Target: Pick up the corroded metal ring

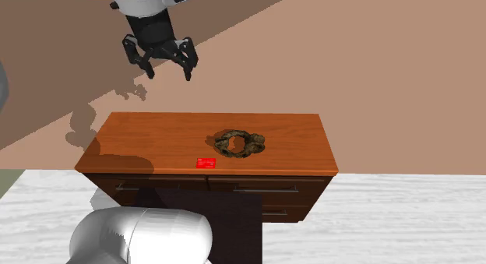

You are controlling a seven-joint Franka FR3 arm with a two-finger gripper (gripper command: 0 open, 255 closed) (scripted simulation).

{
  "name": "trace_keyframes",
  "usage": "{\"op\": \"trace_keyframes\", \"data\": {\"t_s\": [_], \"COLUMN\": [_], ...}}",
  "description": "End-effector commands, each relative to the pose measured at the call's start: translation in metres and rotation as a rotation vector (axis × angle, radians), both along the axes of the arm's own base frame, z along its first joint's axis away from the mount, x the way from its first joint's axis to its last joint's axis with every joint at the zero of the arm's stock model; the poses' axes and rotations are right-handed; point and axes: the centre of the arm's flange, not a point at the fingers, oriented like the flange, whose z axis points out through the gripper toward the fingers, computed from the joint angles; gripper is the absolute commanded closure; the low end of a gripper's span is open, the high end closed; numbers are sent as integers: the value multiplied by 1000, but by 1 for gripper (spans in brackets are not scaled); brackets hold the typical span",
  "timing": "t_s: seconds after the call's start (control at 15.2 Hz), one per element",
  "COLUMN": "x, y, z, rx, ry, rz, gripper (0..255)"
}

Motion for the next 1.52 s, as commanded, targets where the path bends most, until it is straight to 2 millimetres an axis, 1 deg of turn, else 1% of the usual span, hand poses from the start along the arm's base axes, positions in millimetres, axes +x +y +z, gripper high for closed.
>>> {"op": "trace_keyframes", "data": {"t_s": [0.0,1.45], "x": [0,133], "y": [0,-100], "z": [0,-241], "rx": [0,-91], "ry": [0,122], "rz": [0,146], "gripper": [0,0]}}
